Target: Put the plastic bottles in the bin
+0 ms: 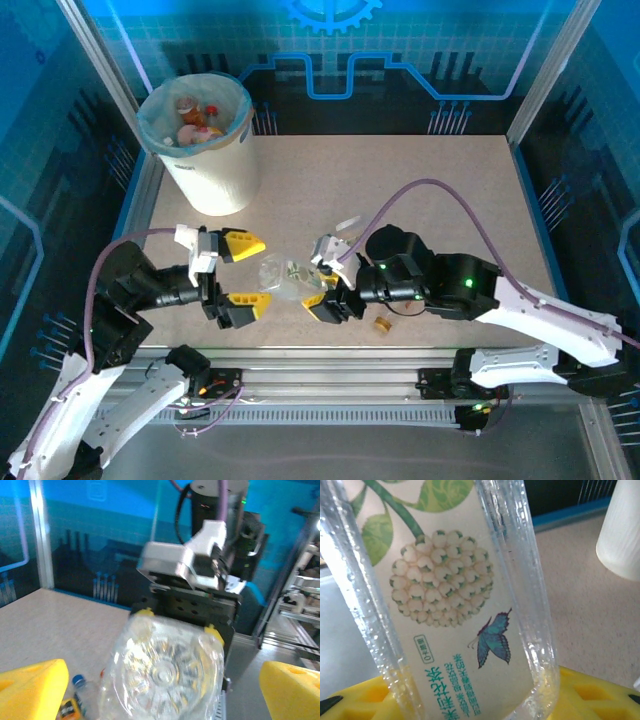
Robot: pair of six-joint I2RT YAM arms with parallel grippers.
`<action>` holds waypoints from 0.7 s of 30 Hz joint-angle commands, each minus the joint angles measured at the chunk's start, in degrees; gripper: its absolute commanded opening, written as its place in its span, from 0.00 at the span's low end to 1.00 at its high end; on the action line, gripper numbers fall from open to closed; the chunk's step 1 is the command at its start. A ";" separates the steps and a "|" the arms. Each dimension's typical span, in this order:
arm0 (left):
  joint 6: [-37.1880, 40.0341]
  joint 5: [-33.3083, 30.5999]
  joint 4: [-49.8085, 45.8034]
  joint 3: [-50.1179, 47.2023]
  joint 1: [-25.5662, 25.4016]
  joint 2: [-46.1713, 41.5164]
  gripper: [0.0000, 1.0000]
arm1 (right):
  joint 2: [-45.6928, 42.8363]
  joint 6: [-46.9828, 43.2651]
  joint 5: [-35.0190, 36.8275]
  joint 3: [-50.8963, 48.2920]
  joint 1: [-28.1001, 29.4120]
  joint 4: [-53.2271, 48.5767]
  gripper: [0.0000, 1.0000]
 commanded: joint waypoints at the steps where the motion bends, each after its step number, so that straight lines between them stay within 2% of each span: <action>1: -2.92 6.72 8.34 -1.73 -0.33 0.39 0.99 | -0.60 -1.11 -3.18 2.38 -0.51 2.61 0.56; 7: -5.83 6.62 11.86 -2.16 -0.33 1.07 0.94 | 0.06 -0.09 -4.75 2.48 -0.43 5.02 0.58; 17: -3.52 5.72 7.86 -1.19 -0.32 2.44 0.72 | 1.42 0.25 -5.94 2.60 -0.43 7.15 0.59; 21: -2.22 2.80 7.21 -0.03 -0.35 2.84 0.65 | 2.12 -0.74 -4.40 3.82 -0.51 6.20 0.65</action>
